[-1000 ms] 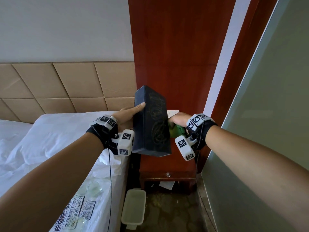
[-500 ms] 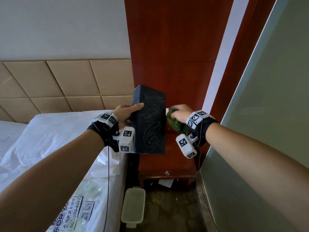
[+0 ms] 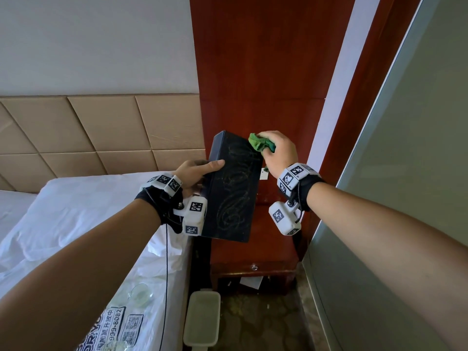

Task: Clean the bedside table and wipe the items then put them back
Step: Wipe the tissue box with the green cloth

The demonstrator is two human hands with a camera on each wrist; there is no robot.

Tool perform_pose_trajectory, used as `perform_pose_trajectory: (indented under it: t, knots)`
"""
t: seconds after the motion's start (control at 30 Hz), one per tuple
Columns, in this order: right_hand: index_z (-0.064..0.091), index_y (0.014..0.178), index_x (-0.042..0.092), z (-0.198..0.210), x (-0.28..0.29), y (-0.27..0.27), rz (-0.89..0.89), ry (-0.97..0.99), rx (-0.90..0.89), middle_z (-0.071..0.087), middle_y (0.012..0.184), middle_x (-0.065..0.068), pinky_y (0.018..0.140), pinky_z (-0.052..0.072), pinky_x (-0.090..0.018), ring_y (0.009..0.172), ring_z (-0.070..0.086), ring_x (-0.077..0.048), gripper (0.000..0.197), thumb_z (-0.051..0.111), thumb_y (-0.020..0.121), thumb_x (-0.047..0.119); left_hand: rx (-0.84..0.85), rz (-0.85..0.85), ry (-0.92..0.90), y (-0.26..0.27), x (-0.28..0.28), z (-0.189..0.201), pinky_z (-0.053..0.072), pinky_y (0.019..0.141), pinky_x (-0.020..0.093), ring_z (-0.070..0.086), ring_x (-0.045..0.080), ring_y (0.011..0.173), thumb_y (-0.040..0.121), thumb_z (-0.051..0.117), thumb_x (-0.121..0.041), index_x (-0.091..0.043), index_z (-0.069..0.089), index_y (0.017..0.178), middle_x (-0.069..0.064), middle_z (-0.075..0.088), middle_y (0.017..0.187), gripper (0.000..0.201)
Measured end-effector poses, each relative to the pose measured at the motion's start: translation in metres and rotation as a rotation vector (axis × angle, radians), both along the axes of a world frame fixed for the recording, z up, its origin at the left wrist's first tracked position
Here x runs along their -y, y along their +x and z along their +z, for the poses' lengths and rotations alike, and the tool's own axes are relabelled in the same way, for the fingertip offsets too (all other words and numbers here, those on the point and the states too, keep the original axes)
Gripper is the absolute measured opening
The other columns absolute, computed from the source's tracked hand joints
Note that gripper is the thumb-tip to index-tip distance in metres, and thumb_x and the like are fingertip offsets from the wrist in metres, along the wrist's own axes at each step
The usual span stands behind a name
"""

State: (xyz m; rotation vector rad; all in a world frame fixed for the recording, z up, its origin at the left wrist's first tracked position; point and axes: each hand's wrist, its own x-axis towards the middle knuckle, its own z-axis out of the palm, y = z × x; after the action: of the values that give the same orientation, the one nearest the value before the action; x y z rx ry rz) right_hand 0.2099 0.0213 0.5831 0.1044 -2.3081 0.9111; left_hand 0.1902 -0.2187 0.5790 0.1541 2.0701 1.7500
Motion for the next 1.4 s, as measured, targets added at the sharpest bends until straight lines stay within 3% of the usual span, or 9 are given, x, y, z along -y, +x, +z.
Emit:
perform_pose_trajectory:
  t: [0.1, 0.27, 0.47, 0.57, 0.67, 0.83, 1.13, 1.27, 1.4]
  knots:
    - [0.07, 0.117, 0.016, 0.002, 0.008, 0.0, 0.046, 0.049, 0.031, 0.063, 0.122, 0.002, 0.096, 0.049, -0.03, 0.111, 0.059, -0.018, 0.045, 0.056, 0.08, -0.007, -0.031, 0.005, 0.057, -0.002, 0.003, 0.003, 0.055, 0.094, 0.045, 0.069, 0.031, 0.104, 0.067, 0.08, -0.05, -0.005, 0.069, 0.113, 0.015, 0.073, 0.111, 0.065]
    - [0.071, 0.105, 0.026, 0.005, 0.02, 0.009, 0.063, 0.13, 0.076, 0.062, 0.118, 0.012, 0.082, 0.047, -0.025, 0.106, 0.058, -0.012, 0.042, 0.054, 0.08, -0.004, -0.001, 0.134, 0.221, -0.004, 0.004, -0.002, 0.058, 0.087, 0.041, 0.072, 0.023, 0.08, 0.077, 0.081, -0.04, 0.002, 0.069, 0.11, 0.015, 0.074, 0.098, 0.055]
    - [0.07, 0.09, 0.029, 0.01, 0.037, 0.018, 0.087, 0.178, 0.117, 0.065, 0.101, 0.015, 0.067, 0.04, -0.026, 0.082, 0.058, -0.01, 0.03, 0.055, 0.08, 0.005, 0.012, 0.142, 0.262, -0.008, 0.015, 0.0, 0.054, 0.093, 0.052, 0.071, 0.032, 0.092, 0.067, 0.088, -0.044, 0.004, 0.069, 0.108, 0.02, 0.073, 0.105, 0.066]
    - [0.069, 0.085, 0.031, 0.017, 0.043, 0.022, 0.125, 0.239, 0.205, 0.065, 0.093, 0.014, 0.067, 0.045, -0.029, 0.073, 0.06, -0.014, 0.025, 0.058, 0.08, 0.009, 0.0, 0.142, 0.258, -0.01, 0.021, 0.001, 0.056, 0.091, 0.05, 0.071, 0.031, 0.091, 0.072, 0.084, -0.042, 0.004, 0.068, 0.108, 0.021, 0.073, 0.106, 0.06]
    - [0.071, 0.087, 0.029, 0.031, 0.044, 0.024, 0.194, 0.223, 0.323, 0.069, 0.089, 0.012, 0.068, 0.051, -0.03, 0.074, 0.064, -0.019, 0.024, 0.061, 0.078, 0.009, -0.017, 0.118, 0.237, -0.012, 0.031, 0.002, 0.053, 0.095, 0.053, 0.069, 0.037, 0.1, 0.057, 0.09, -0.053, 0.002, 0.069, 0.11, 0.021, 0.072, 0.108, 0.079]
    - [0.072, 0.109, 0.014, 0.055, 0.048, 0.017, -0.006, 0.019, 0.068, 0.067, 0.098, 0.006, 0.068, 0.037, -0.003, 0.087, 0.06, -0.008, 0.032, 0.061, 0.08, 0.005, -0.041, 0.051, 0.258, -0.012, 0.044, 0.008, 0.056, 0.068, 0.033, 0.072, 0.026, 0.09, 0.071, 0.083, -0.049, -0.003, 0.069, 0.114, 0.015, 0.073, 0.108, 0.065]
    - [0.067, 0.121, 0.012, 0.065, 0.08, 0.007, 0.038, 0.056, 0.069, 0.064, 0.113, -0.001, 0.089, 0.041, -0.017, 0.105, 0.06, -0.019, 0.042, 0.053, 0.084, -0.002, -0.078, 0.011, 0.291, -0.007, 0.058, 0.015, 0.055, 0.072, 0.033, 0.071, 0.024, 0.092, 0.08, 0.078, -0.041, -0.007, 0.067, 0.117, 0.012, 0.074, 0.108, 0.052]
    - [0.069, 0.113, 0.024, 0.059, 0.103, 0.017, 0.123, 0.162, 0.111, 0.066, 0.113, 0.009, 0.091, 0.05, -0.034, 0.103, 0.062, -0.017, 0.039, 0.052, 0.083, 0.007, -0.066, 0.032, 0.331, -0.008, 0.063, 0.017, 0.055, 0.067, 0.031, 0.072, 0.023, 0.088, 0.08, 0.079, -0.038, -0.006, 0.069, 0.114, 0.012, 0.075, 0.103, 0.048]
    - [0.072, 0.106, 0.026, 0.06, 0.113, 0.025, 0.182, 0.257, 0.185, 0.067, 0.112, 0.012, 0.086, 0.051, -0.035, 0.094, 0.064, -0.015, 0.034, 0.055, 0.083, 0.007, -0.07, 0.023, 0.331, -0.013, 0.069, 0.016, 0.057, 0.076, 0.037, 0.072, 0.027, 0.094, 0.073, 0.083, -0.044, -0.005, 0.069, 0.115, 0.013, 0.074, 0.106, 0.059]
